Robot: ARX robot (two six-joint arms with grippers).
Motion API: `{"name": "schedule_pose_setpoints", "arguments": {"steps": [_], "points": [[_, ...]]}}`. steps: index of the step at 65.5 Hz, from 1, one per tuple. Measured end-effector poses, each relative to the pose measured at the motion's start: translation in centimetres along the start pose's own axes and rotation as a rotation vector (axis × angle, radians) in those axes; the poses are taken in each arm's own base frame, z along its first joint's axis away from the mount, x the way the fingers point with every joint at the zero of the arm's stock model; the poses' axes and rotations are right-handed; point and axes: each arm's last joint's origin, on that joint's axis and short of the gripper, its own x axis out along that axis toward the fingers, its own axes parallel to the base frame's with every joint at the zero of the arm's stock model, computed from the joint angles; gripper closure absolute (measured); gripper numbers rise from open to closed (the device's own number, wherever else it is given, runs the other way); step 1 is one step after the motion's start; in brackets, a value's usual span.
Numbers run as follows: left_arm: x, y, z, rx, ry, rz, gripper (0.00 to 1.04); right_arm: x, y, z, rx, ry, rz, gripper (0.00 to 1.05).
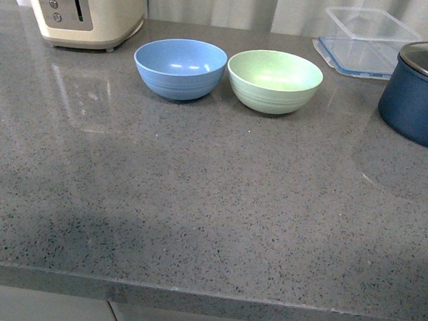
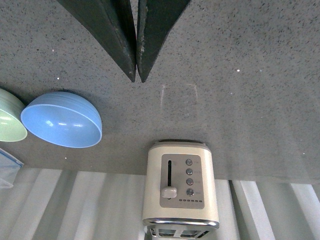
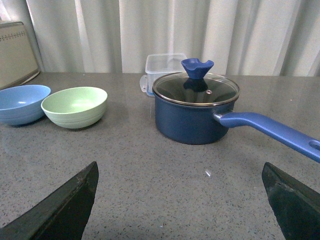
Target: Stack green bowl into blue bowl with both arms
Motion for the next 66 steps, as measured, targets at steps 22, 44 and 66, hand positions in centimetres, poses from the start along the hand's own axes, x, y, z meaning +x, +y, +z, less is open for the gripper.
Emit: {"name": "schedule_pose_setpoints", "arguments": {"steps": [22,44,66], "points": [[-4.1,0.0,-1.4,0.0,0.002,-0.003,1.01,0.0,0.0,0.0,0.0,0.0,0.001,0.1],[-6.2,0.0,-2.5,0.001,-0.004,-0.005,1.01,0.0,0.0,0.0,0.0,0.0,0.001,0.1],[-7.8,0.0,-1.8,0.001,-0.029,-0.005,1.01,0.0,0.0,0.0,0.0,0.0,0.001,0.1]]}}
